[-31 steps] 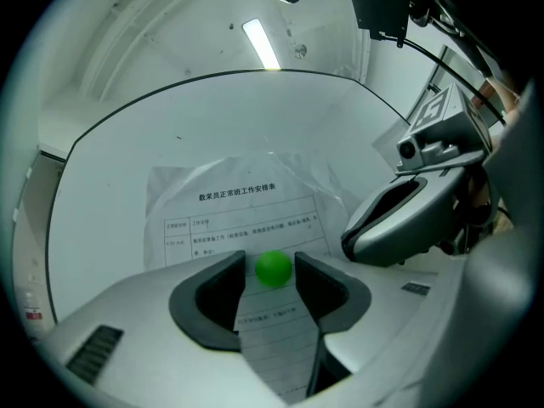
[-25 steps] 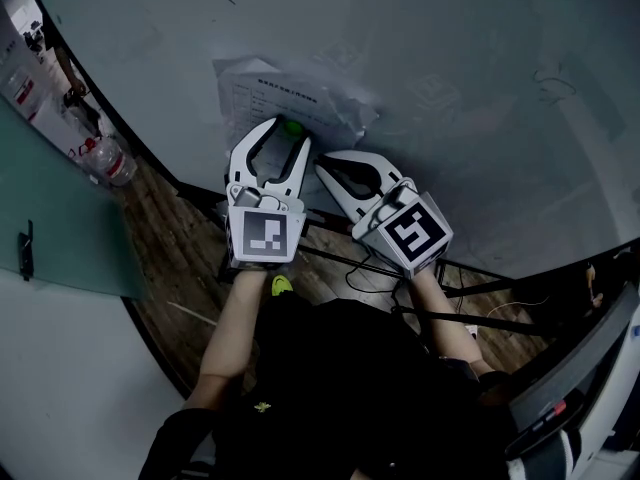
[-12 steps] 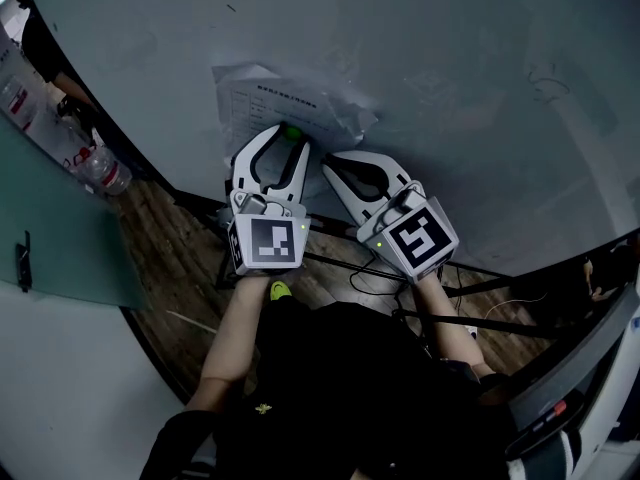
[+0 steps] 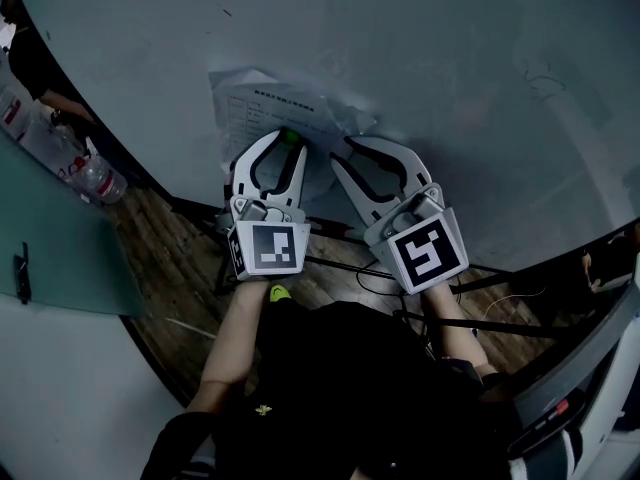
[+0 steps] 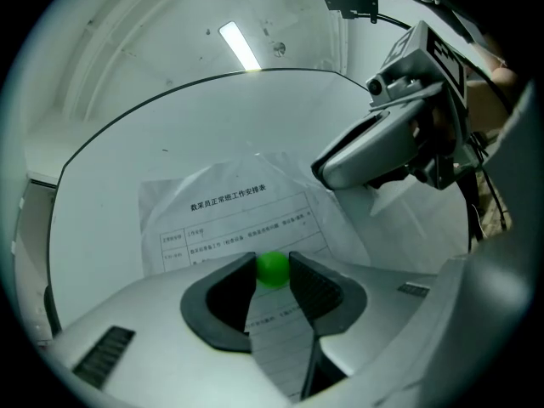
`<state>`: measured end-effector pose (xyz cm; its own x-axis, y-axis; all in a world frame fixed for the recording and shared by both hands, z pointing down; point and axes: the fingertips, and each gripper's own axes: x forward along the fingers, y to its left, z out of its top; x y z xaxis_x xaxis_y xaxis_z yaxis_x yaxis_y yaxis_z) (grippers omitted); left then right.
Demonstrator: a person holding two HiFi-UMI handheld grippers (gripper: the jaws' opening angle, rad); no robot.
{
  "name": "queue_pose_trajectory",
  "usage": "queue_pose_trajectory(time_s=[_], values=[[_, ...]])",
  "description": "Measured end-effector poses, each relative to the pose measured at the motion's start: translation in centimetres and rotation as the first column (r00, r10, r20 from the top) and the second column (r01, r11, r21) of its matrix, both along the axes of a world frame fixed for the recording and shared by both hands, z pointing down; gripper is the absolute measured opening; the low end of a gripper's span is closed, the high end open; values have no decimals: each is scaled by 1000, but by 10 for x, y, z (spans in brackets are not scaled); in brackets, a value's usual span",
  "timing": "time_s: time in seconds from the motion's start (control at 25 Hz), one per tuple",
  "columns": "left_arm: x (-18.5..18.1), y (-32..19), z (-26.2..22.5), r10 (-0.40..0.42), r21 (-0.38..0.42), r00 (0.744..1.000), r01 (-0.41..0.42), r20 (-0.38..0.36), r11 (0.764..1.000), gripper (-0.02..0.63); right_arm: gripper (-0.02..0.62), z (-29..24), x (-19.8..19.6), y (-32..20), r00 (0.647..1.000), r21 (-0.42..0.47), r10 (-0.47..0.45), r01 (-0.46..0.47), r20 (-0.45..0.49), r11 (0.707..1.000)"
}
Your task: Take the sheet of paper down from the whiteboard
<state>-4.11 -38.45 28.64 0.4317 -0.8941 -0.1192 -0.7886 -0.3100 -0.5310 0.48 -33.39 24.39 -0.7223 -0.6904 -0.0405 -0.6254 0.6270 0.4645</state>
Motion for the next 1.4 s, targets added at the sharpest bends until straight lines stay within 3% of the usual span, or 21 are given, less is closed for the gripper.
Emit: queue_pose_trajectory(time_s=[0.16,0.44,0.6,1.0,1.4], values=[[0,0,0,5,4,1000,-5,1,1000,144,129,-23,13,1,997,76,79,-78,-8,994],[0,1,1,7,9,1000,-7,15,1000,144,137,-47,25,2,990,126,137,-134,-22,983],[0,0,0,7,11,1000,-7,12,1000,144,137,-47,30,-4,983,88,178,-173,-54,981],[0,1,0,11,18,1000,-11,7,1000,144,132,-28,24,-12,980,-58,167,-174,-108,983],[0,1,0,27,17,999,-27,26,999,144,87,-28,25,-17,974,-83,199,-209,-107,974]])
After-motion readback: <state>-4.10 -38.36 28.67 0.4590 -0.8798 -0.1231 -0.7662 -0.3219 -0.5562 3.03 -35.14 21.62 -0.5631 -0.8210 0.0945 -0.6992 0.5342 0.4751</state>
